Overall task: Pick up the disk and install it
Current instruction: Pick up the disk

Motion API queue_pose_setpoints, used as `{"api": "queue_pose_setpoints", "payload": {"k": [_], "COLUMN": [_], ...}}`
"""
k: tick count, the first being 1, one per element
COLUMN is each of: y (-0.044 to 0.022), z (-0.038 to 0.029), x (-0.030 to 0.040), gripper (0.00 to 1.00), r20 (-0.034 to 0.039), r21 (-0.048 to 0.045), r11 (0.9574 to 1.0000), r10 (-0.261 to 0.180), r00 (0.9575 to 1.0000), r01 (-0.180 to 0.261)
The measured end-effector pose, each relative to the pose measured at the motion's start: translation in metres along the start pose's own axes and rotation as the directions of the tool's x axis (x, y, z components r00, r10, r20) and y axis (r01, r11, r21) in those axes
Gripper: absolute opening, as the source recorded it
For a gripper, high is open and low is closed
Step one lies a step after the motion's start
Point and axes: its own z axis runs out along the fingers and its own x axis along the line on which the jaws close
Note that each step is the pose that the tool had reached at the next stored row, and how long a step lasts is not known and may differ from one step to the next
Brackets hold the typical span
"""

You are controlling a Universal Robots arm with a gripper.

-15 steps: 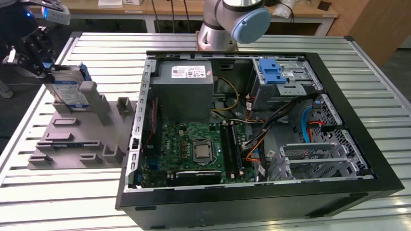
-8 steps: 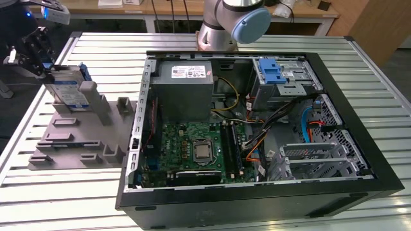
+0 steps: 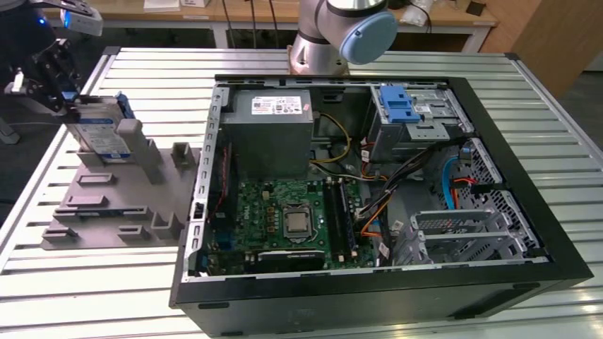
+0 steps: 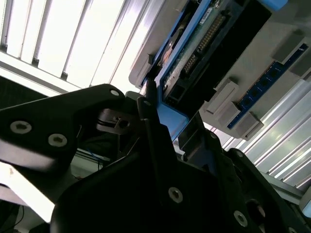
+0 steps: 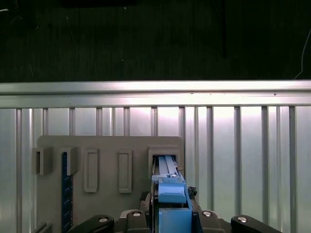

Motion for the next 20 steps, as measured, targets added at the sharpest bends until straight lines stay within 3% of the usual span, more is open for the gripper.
{"api": "queue_pose_setpoints", "payload": {"k": [1,2,5,7,11,20], "y": [0.0000,0.0000,0.0000,0.0000,0.0000,0.0000], "z": [0.0000,0.0000,0.0000,0.0000,-0.0005,-0.0104], "x": [0.0000,0.0000,0.0000,0.0000,0.0000,0.0000], "gripper": [0.38,0.44,0.44,0.36,0.36,0.36], "r20": [0.0000,0.0000,0.0000,0.0000,0.0000,-0.0001], "r21": [0.0000,0.0000,0.0000,0.0000,-0.0001,-0.0001], "r11": [1.0000,1.0000,1.0000,1.0000,1.0000,1.0000], "r10": [0.000,0.000,0.000,0.000,0.000,0.000], "r00": [1.0000,1.0000,1.0000,1.0000,1.0000,1.0000], "r01": [0.000,0.000,0.000,0.000,0.000,0.000]}}
